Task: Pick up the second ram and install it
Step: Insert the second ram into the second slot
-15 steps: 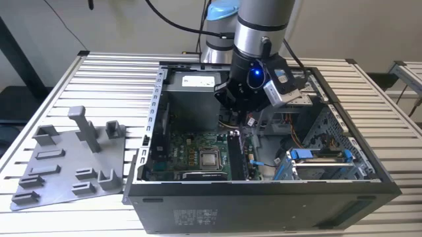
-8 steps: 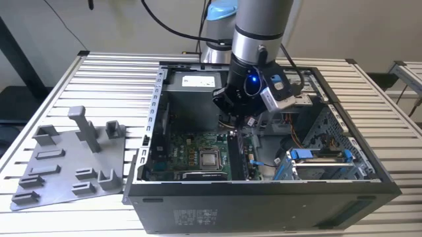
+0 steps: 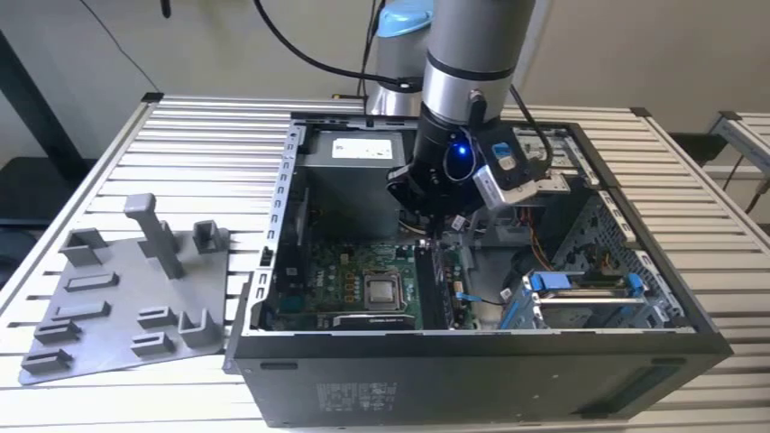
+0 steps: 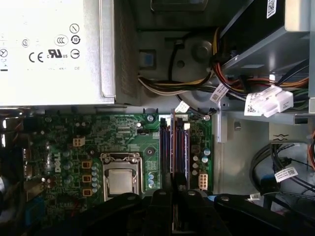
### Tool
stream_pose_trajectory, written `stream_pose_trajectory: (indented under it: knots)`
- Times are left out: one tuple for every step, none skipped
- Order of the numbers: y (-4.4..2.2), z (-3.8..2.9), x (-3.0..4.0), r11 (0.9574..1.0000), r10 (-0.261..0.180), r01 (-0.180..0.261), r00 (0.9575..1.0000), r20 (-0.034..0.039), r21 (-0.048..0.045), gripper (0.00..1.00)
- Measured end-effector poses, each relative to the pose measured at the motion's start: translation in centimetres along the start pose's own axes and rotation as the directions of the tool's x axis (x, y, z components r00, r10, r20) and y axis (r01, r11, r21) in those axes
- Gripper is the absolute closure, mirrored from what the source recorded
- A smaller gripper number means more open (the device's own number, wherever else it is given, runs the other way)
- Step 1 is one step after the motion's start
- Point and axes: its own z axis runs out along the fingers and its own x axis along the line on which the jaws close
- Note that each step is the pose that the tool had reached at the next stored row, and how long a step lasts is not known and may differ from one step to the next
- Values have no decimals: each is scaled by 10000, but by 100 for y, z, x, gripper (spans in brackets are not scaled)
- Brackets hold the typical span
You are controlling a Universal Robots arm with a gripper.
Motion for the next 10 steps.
stream_pose_trajectory:
  knots:
    - [1,6,0,10000,-1,1,10000,0,-3,86]
    - [0,24,1,10000,0,0,10000,2,-6,86]
    - [0,40,2,10000,-1,1,10000,1,-4,86]
    - [0,59,2,10000,-2,2,10000,2,-4,86]
    - [-1,75,2,10000,-2,2,10000,-2,-2,86]
    - [0,93,3,10000,-1,1,10000,-11,-2,86]
    - [-1,109,3,10000,0,0,10000,-27,0,86]
    - [-3,122,3,10000,-1,1,10000,-49,0,86]
    - [-5,135,3,10000,-1,1,10000,-71,1,86]
    - [-10,150,3,10000,0,0,10000,-87,2,86]
